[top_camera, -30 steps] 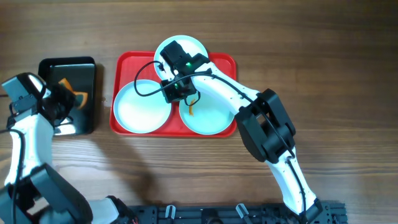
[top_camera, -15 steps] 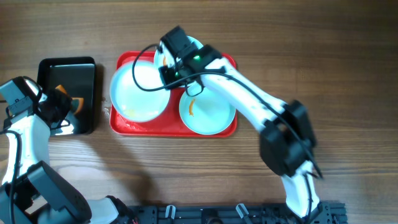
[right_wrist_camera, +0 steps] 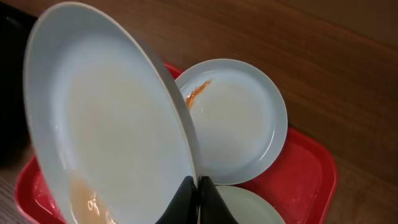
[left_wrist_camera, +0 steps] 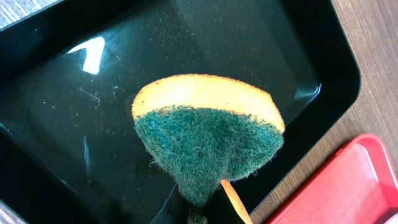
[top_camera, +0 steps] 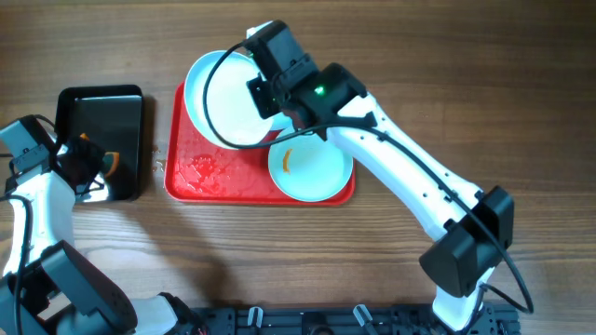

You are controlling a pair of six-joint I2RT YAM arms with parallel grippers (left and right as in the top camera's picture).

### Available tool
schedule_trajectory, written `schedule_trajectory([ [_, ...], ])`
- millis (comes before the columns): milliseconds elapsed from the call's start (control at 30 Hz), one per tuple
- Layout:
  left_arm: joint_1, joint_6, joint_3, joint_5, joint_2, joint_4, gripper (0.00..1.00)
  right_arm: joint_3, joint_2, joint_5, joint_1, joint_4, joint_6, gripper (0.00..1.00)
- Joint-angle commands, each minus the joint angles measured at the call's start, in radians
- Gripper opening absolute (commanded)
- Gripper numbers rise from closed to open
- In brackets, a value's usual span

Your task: Clean dirty plates on tray and stack at the side

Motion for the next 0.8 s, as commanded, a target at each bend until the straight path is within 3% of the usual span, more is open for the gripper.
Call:
schedule_trajectory([
  [0,0.003,-0.01,0.01,-0.013,-0.024,-0.003,0.04,0.012,-0.002,0.067,0.01,0.03,0.009,0.04],
  [167,0.003,-0.01,0.01,-0.013,-0.024,-0.002,0.04,0.003,0.006,0.135,0.013,0.063,-0.051,0.04],
  [333,0.002,-0.011,0.01,-0.013,-0.024,0.002,0.04,0.002,0.054,0.209,0.05,0.09,-0.318,0.04],
  [767,0.002,-0.033,0.01,-0.012,-0.024,-0.003,0.04,0.002,0.077,0.607,0.23,0.237,-0.683,0.04],
])
